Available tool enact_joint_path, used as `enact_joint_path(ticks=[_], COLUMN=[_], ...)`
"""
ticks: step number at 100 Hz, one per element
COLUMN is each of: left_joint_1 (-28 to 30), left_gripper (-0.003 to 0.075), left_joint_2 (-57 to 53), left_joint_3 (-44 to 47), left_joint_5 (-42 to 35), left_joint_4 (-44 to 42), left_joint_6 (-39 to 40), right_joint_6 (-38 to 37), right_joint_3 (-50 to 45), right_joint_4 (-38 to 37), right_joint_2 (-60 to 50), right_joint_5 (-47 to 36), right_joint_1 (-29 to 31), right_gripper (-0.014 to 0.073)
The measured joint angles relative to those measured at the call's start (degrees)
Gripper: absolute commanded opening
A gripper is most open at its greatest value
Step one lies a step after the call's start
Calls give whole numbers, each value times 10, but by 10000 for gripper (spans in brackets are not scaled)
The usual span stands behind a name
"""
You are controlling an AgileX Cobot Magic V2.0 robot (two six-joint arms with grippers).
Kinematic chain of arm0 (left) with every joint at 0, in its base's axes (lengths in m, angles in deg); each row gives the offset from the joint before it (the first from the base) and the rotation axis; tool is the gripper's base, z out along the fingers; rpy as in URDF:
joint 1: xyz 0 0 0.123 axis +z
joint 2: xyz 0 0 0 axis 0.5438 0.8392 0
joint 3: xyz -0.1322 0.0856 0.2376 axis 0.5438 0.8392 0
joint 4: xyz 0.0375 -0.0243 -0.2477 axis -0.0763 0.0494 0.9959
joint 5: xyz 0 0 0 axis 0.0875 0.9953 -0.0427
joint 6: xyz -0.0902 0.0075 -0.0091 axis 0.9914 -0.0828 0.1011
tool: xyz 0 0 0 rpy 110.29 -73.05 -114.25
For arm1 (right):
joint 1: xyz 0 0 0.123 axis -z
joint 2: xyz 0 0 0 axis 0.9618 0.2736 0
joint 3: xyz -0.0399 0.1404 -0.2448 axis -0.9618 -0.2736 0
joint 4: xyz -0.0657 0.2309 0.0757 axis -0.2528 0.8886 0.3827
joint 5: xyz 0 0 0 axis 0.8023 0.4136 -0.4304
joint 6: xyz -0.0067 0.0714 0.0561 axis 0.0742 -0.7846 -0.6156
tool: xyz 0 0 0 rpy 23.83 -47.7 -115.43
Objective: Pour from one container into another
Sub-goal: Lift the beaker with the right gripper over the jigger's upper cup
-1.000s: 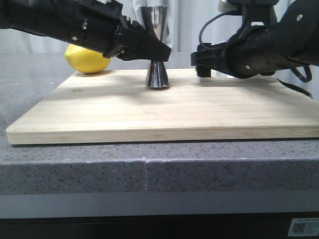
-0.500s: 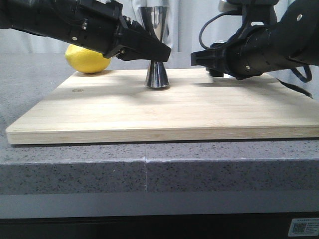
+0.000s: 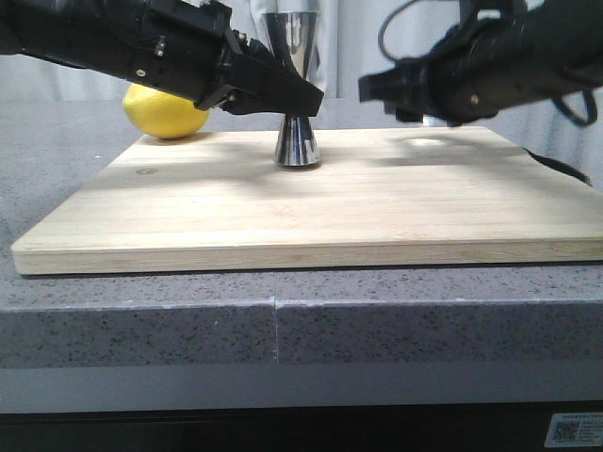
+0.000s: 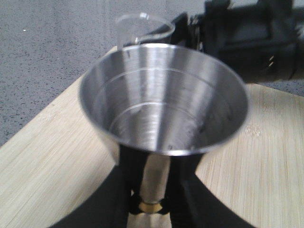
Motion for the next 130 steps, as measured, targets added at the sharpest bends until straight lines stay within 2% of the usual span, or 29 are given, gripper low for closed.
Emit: enact_joint_path(ticks=[26,45,66,83,130], left_joint_1=[0,0,0,0,0], left_gripper=[-19,-19,-19,-19,-19], left_joint_2=[0,0,0,0,0], left_joint_3=[0,0,0,0,0], left_joint_5=[0,0,0,0,1], left_joint_4=[0,-5,-18,-23,-25], left_joint_6=[0,0,0,0,0], right_joint_6=[13,18,19,19,19], right_joint_3=[11,66,124,157,172], right_joint_4=[-44,-79,-124,-165,-248], right_joint_2=[-77,-97,-96,-96,-96], right_joint_5=[103,224,314,352,387], right_joint_1=[0,0,0,-8,-36], right_gripper=[247,247,247,247,247])
